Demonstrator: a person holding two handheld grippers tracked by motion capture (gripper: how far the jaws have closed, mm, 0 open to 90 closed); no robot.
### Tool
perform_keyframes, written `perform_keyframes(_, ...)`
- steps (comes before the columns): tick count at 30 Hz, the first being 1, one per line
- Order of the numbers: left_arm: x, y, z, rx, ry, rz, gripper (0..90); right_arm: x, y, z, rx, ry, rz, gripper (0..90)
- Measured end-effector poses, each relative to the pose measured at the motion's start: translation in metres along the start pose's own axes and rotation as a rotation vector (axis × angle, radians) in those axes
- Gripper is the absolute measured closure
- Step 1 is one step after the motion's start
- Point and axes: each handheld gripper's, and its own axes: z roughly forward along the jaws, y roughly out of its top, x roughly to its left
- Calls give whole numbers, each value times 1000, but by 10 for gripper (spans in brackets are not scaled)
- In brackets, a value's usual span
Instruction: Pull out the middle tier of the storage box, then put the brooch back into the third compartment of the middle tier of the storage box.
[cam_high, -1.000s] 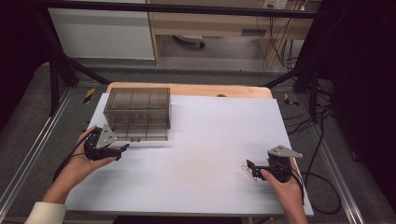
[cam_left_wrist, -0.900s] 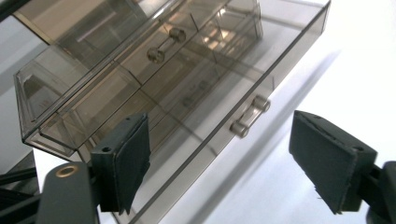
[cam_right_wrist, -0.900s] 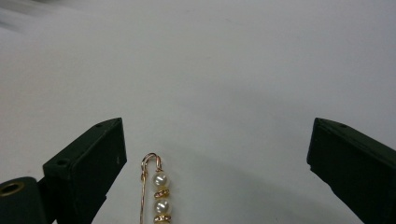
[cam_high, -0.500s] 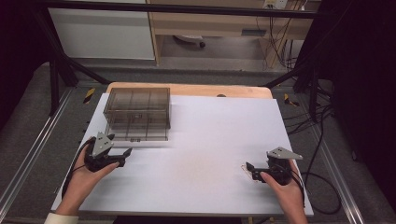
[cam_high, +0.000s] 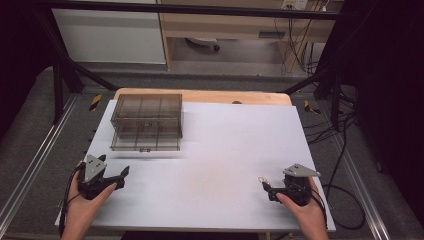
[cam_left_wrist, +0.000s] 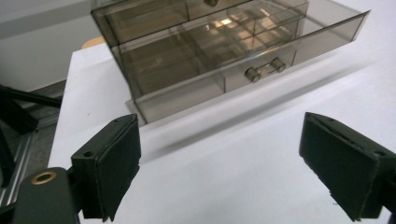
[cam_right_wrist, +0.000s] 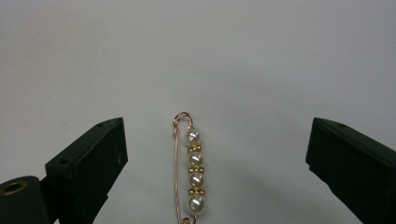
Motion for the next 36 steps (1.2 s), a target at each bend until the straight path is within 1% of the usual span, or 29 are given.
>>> perform_keyframes(3, 3, -1, 0, -28, 11, -35, 118, 1, -1, 0, 11, 3, 1, 64)
perform_keyframes(5, 4, -1, 1, -30, 29, -23, 103, 2, 0, 1, 16, 2, -2, 72)
perform_keyframes(6, 5, -2, 1, -30, 32, -30, 100, 2, 0, 1, 21, 5, -2, 77)
perform_keyframes(8, 9, -4, 2, -37, 22, -65, 99, 2, 0, 3, 35, 3, -1, 86)
perform_keyframes(9, 10, -5, 3, -39, 24, -74, 99, 2, -1, 4, 44, 1, -3, 96)
perform_keyframes(11, 12, -5, 3, -48, 42, -77, 98, 2, -1, 5, 55, 12, 2, 109)
perform_keyframes(12, 14, -6, 2, -59, 53, -74, 98, 2, 0, 6, 58, 12, 0, 113)
perform_keyframes(14, 16, -7, 1, -87, 61, -88, 98, 4, 0, 6, 66, 20, 0, 132)
perform_keyframes(15, 17, -7, 1, -93, 59, -96, 97, 4, 1, 7, 71, 18, -9, 136)
perform_keyframes(19, 20, -9, 1, -88, 61, -113, 86, 6, 1, 9, 88, 22, -15, 178)
perform_keyframes(22, 21, -9, 2, -91, 60, -116, 86, 5, 0, 10, 106, 19, -19, 220)
perform_keyframes(26, 21, -9, 3, -88, 56, -117, 86, 3, -1, 11, 110, 22, -10, 302)
perform_keyframes(29, 22, -9, 3, -87, 56, -118, 87, 4, -2, 12, 124, 30, -7, 373)
perform_keyframes(32, 21, -10, 3, -85, 53, -117, 87, 5, -3, 13, 139, 34, -22, 440)
perform_keyframes(36, 21, -10, 3, -86, 51, -117, 87, 7, -3, 13, 149, 39, -32, 561)
